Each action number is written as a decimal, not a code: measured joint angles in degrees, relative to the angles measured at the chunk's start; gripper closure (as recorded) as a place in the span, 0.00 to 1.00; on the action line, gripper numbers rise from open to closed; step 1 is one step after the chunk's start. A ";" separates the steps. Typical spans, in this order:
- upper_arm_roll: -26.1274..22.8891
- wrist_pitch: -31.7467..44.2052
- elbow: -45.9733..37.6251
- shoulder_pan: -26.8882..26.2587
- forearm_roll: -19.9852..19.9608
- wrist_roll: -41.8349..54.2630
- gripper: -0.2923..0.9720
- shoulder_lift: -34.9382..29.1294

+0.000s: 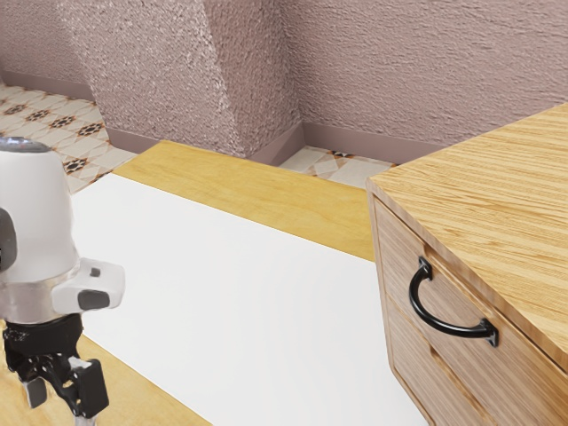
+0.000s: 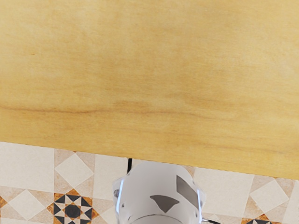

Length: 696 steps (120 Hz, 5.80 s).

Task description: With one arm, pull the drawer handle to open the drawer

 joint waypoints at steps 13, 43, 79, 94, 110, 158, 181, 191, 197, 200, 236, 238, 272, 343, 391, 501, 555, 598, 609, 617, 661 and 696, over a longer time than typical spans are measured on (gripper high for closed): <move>-4.22 7.37 5.43 -2.95 0.19 -0.48 0.23 3.53; -5.68 14.83 9.18 -9.23 -0.46 14.84 0.23 4.22; -3.62 26.91 3.82 -7.95 -0.66 51.96 0.23 3.05; -3.75 34.82 1.92 -10.52 -0.63 65.71 0.23 3.17; -3.65 43.05 1.23 -16.72 -2.06 77.86 0.23 4.40; 7.94 54.16 10.10 -33.14 -1.17 95.65 0.23 13.86; 8.22 57.16 12.33 -34.96 -0.95 100.25 0.23 18.15; 7.97 58.06 13.23 -35.04 -1.28 101.71 0.22 19.13; 7.93 58.46 13.37 -35.11 -1.32 102.46 0.21 19.46; 7.95 58.64 13.36 -35.15 -1.32 102.80 0.20 19.66; 8.11 59.51 12.81 -35.30 -2.22 105.67 0.15 20.12; 8.11 59.53 12.80 -35.28 -2.37 105.78 0.16 20.09; 6.20 59.75 11.84 -35.46 -1.84 107.14 0.23 18.40; -1.40 59.90 5.15 -27.27 -2.66 107.88 0.31 12.39; -8.05 59.65 -2.14 -19.58 -5.46 107.55 0.25 3.90; -14.62 57.75 -8.46 -14.23 -9.68 106.82 0.24 -3.53; -15.81 55.09 -13.82 -12.44 -11.25 106.36 0.29 -13.08; -15.68 51.85 -14.72 -12.21 -13.06 106.11 0.30 -17.96; -15.34 51.25 -15.50 -12.21 -13.20 106.06 0.27 -19.15; -15.18 50.72 -15.93 -12.20 -13.26 106.02 0.26 -19.81; -14.29 46.18 -15.84 -12.10 -13.28 105.43 0.24 -21.56; -13.64 41.61 -15.40 -11.20 -13.31 105.05 0.24 -24.07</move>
